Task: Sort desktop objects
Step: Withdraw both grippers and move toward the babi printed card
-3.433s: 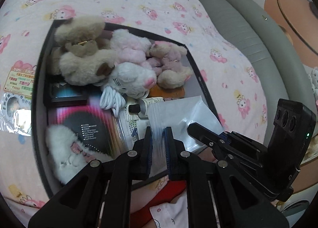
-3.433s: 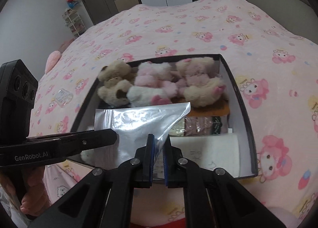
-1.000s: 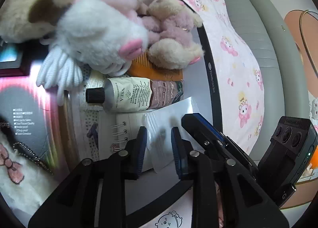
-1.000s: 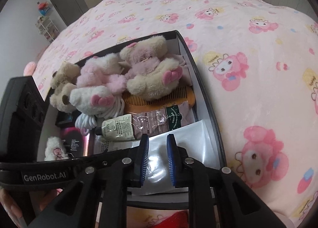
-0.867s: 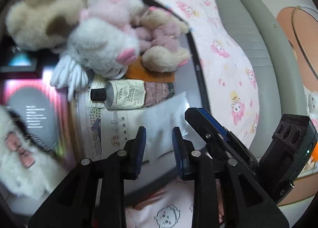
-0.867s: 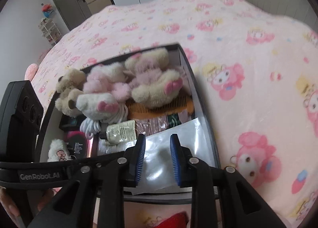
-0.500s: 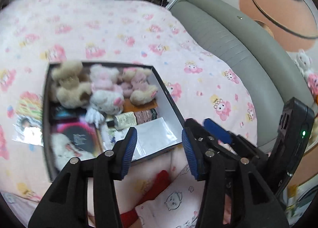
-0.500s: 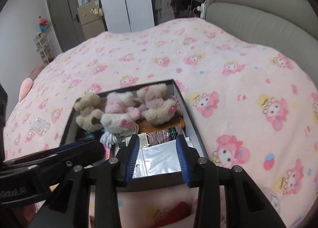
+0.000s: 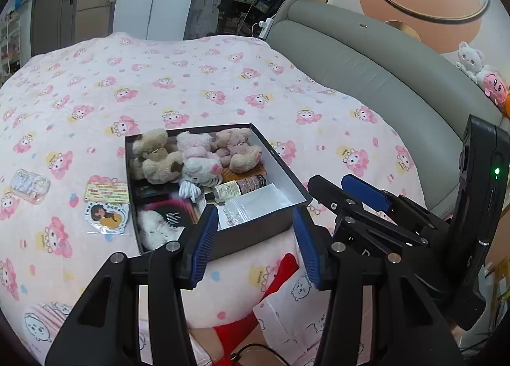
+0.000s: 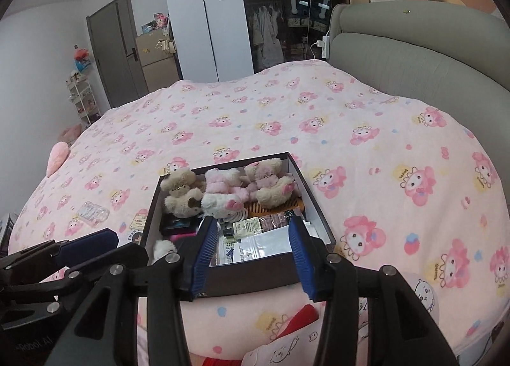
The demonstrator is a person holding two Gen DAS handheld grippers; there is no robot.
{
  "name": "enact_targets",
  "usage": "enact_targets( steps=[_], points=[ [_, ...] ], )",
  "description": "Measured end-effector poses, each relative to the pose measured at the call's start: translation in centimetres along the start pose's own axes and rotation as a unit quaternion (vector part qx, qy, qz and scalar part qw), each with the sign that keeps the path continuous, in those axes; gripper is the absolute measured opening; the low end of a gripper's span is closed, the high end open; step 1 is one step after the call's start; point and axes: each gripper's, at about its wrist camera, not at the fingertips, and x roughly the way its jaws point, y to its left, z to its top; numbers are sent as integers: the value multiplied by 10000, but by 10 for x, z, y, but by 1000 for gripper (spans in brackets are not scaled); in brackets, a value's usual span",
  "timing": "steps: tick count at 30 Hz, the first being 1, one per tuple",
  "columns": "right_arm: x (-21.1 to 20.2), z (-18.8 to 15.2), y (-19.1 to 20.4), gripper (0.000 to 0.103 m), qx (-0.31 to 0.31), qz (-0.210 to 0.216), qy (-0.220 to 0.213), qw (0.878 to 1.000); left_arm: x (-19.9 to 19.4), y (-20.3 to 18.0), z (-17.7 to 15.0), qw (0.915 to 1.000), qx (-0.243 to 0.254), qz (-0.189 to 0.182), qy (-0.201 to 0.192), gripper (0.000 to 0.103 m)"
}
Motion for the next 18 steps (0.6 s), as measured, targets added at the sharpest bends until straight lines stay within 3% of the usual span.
enact_targets(
  steps=[9,14,18],
  points=[
    [-8,-11,25,42,-298,196,132,9993,-17,17,-13,9999,-117,70,14,49],
    [-9,-15,37,42,-259,456,172,9985,-25,29,-18,9998,-169,-76,68,49],
    [-7,-22,50,42,-393,415,208,9981,-25,42,-25,9996,-232,20,142,49]
  ],
)
